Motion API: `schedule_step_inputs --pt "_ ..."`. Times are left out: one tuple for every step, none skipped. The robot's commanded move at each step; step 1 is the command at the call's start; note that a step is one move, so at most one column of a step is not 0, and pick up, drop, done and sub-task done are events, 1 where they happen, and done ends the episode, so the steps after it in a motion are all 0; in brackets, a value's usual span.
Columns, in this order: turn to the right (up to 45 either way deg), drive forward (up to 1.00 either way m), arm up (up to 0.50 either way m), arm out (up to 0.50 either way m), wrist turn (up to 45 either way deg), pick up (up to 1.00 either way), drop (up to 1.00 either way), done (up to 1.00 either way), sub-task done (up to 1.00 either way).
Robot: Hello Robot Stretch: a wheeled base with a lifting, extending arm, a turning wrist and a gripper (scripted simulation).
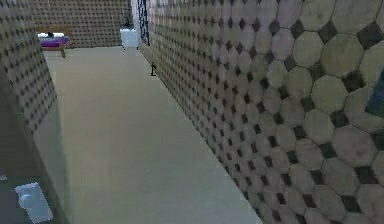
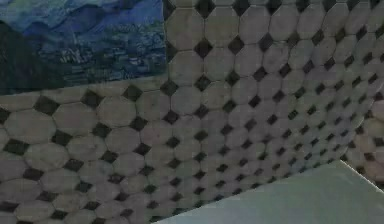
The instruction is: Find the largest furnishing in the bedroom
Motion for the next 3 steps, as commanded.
schedule_step_inputs --pt "0.0 0.90 0.00 0.00 0.0 0.00 0.00 0.00 0.00" --pt "-33.0 0.00 0.00 0.00 0.0 0.00 0.00 0.00 0.00" --pt "0.0 1.00 0.00 0.00 0.0 0.00 0.00 0.00 0.00"
